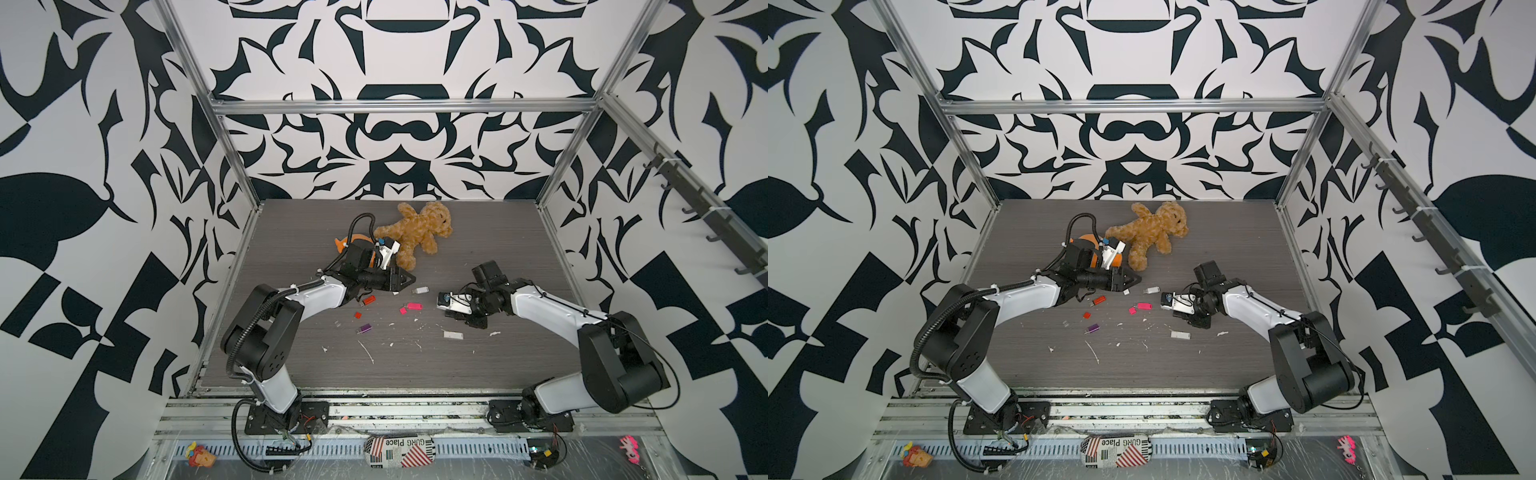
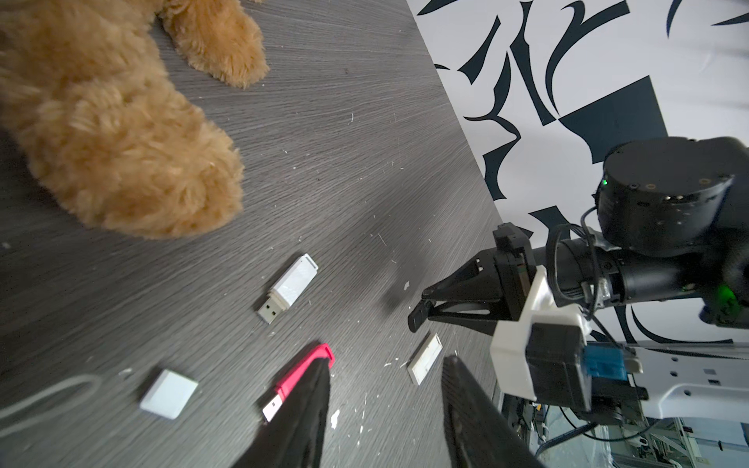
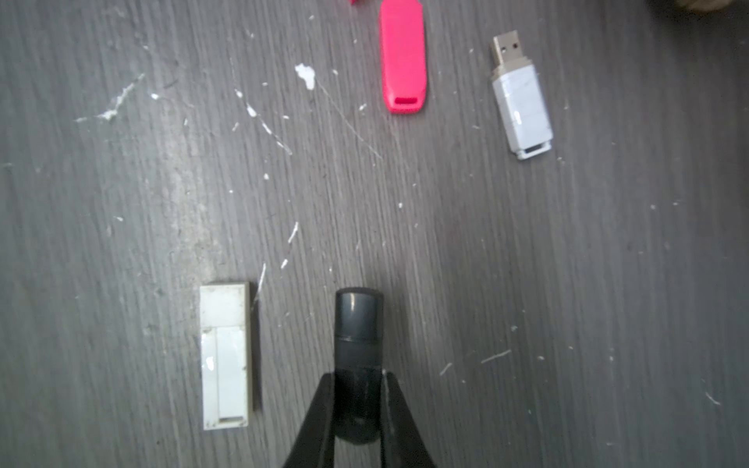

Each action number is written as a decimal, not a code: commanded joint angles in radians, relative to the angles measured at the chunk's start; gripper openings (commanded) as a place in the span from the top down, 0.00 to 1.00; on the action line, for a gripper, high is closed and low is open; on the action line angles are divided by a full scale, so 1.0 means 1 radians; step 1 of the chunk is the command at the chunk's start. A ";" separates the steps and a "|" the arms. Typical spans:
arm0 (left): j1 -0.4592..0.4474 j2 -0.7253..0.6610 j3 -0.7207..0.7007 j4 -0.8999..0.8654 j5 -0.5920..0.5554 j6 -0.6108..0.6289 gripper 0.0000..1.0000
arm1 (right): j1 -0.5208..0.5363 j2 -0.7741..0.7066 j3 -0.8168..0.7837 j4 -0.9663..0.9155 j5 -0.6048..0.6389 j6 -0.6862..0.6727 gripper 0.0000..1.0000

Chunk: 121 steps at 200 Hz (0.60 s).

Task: Close the usb drive cover
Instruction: Place the USB drive at the center of the board.

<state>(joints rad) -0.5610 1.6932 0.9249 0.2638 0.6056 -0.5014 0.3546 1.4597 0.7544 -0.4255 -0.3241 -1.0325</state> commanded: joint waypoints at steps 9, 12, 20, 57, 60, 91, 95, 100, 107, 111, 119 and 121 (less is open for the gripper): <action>0.004 -0.001 -0.009 -0.004 -0.006 0.006 0.51 | 0.016 0.007 0.028 -0.035 -0.007 0.005 0.86; 0.004 0.001 -0.009 -0.005 -0.004 0.005 0.51 | 0.018 0.007 0.027 -0.033 -0.007 0.005 0.86; 0.004 0.002 -0.006 -0.004 -0.003 0.003 0.51 | 0.022 0.011 0.026 -0.035 -0.005 0.004 0.86; 0.005 0.006 -0.016 0.005 -0.004 -0.006 0.51 | 0.026 0.030 0.025 -0.036 0.003 0.006 0.85; 0.004 0.007 -0.015 0.007 -0.004 -0.006 0.51 | 0.026 0.031 0.025 -0.037 0.003 0.007 0.85; 0.005 0.007 -0.025 0.018 -0.004 -0.017 0.51 | 0.027 0.038 0.026 -0.040 0.002 0.006 0.83; 0.004 0.009 -0.026 0.018 -0.003 -0.017 0.51 | 0.027 0.041 0.026 -0.041 0.002 0.006 0.83; 0.004 0.008 -0.026 0.020 -0.004 -0.019 0.51 | 0.027 0.042 0.026 -0.041 0.000 0.006 0.83; 0.004 0.009 -0.026 0.021 -0.004 -0.020 0.51 | 0.027 0.045 0.028 -0.039 -0.003 0.008 0.82; 0.005 0.010 -0.026 0.023 -0.004 -0.021 0.51 | 0.027 0.047 0.028 -0.039 -0.005 0.008 0.81; 0.004 0.011 -0.026 0.025 -0.004 -0.023 0.51 | 0.027 0.050 0.029 -0.039 -0.008 0.008 0.81; 0.004 0.012 -0.026 0.025 -0.004 -0.023 0.51 | 0.027 0.051 0.029 -0.039 -0.008 0.008 0.81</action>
<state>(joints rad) -0.5610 1.6939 0.9180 0.2714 0.6018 -0.5117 0.3756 1.5055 0.7544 -0.4450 -0.3172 -1.0286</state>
